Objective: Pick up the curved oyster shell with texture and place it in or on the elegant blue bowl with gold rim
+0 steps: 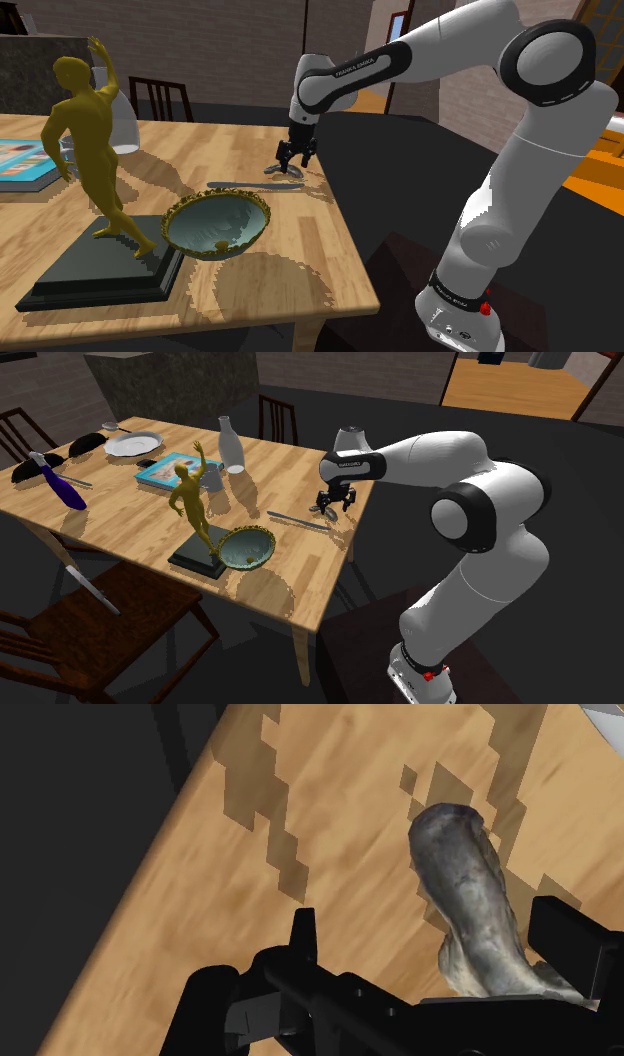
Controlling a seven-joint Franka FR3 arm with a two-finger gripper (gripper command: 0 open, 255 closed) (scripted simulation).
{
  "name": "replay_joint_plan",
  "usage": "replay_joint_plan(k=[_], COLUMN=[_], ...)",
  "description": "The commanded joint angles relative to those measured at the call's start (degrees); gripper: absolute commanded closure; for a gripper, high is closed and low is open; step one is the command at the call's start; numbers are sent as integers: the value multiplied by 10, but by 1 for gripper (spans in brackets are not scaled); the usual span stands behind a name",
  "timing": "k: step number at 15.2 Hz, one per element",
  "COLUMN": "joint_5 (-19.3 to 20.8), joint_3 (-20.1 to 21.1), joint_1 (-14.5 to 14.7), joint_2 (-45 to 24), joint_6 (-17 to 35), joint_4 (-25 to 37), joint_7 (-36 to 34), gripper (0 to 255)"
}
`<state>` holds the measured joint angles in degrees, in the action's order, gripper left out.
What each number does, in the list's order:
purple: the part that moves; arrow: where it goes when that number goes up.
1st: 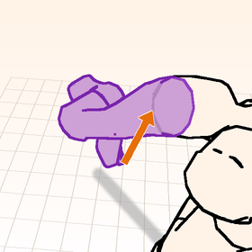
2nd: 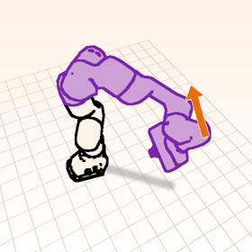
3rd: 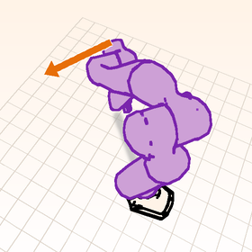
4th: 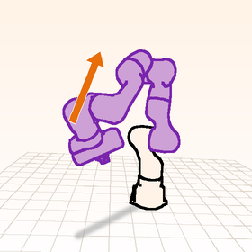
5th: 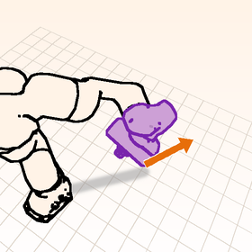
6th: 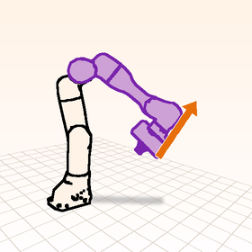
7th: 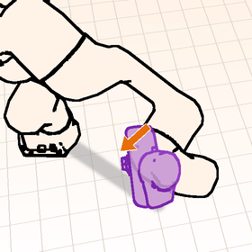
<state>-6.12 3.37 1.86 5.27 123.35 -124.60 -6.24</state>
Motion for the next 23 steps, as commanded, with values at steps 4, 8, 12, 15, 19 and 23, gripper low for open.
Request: replay_joint_plan(k=[4,8,12,15,19,23], joint_5=[0,0,0,1,2,3], joint_3=[0,0,-1,0,-1,-1], joint_1=[0,0,-1,0,0,-1], joint_2=[0,0,5,5,14,22], joint_6=[0,1,-4,-15,-45,-76], joint_4=[0,-1,-1,10,31,54], joint_7=[0,0,1,-1,-4,-6], gripper=[255,255,255,255,255,255])
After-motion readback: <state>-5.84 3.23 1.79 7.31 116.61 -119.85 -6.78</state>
